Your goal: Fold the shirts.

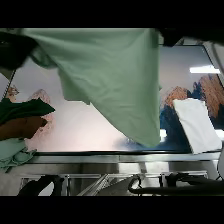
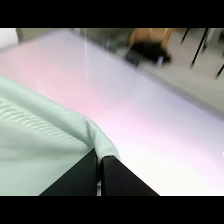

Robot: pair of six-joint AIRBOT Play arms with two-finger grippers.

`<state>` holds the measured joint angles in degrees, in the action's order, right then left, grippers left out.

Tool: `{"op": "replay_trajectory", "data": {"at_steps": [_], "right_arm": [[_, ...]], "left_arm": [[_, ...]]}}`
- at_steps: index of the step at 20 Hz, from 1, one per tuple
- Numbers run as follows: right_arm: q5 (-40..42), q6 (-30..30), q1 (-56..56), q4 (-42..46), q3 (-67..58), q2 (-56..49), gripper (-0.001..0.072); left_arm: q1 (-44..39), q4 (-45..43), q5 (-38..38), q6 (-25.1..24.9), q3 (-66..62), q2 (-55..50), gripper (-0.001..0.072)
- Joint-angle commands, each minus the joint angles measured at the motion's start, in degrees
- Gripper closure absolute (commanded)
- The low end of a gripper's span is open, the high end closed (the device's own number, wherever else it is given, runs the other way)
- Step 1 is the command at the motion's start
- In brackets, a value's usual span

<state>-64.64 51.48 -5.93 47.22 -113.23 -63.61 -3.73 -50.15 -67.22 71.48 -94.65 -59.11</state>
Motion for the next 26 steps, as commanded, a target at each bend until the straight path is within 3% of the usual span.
{"op": "replay_trajectory", "data": {"at_steps": [1,6,7,8,9,13,18,19,20,21,22,26], "right_arm": [[-2.34,2.95,-0.31,-0.07,4.90,-11.13,0.0695],[-3.39,8.68,-1.55,-0.07,5.70,-30.34,0.0689],[-3.37,10.19,-1.57,-0.07,5.68,-32.96,0.0650],[-3.37,11.23,-1.53,-0.07,5.68,-34.88,0.0509],[-3.39,12.28,-1.29,-0.07,5.68,-35.95,0.0422],[-5.07,12.70,1.18,0.22,5.68,-32.52,0.0409],[-16.26,17.90,11.04,0.59,5.70,-22.36,0.0409],[-18.01,18.99,12.87,1.05,5.70,-20.90,0.0409],[-20.00,20.57,14.60,1.70,5.77,-19.56,0.0406],[-21.94,21.42,15.87,2.36,6.03,-18.45,0.0389],[-23.89,22.58,16.92,3.37,6.75,-17.25,0.0272],[-25.20,23.71,18.32,8.70,19.96,-9.84,0.0249]], "left_arm": [[-4.20,0.17,0.37,-1.33,8.52,-9.05,0.0688],[-5.38,0.17,0.20,-2.51,17.51,-26.69,0.0688],[-4.90,0.17,-0.68,-2.80,18.34,-29.86,0.0688],[-3.93,0.17,-2.38,-3.08,18.56,-33.14,0.0688],[-2.80,0.33,-4.35,-3.08,18.56,-35.91,0.0687],[2.64,0.33,-11.30,-3.13,18.53,-41.72,0.0687],[9.20,1.01,-16.92,-4.92,18.49,-42.40,0.0677],[9.88,1.81,-17.68,-6.05,18.18,-42.14,0.0395],[10.45,2.86,-19.23,-5.97,17.18,-42.14,0.0021],[10.58,3.89,-21.33,-6.12,15.74,-42.14,0.0024],[10.82,3.76,-23.54,-6.05,14.25,-42.07,0.0024],[11.15,3.69,-29.18,-4.72,14.93,-38.32,0.0025]]}}
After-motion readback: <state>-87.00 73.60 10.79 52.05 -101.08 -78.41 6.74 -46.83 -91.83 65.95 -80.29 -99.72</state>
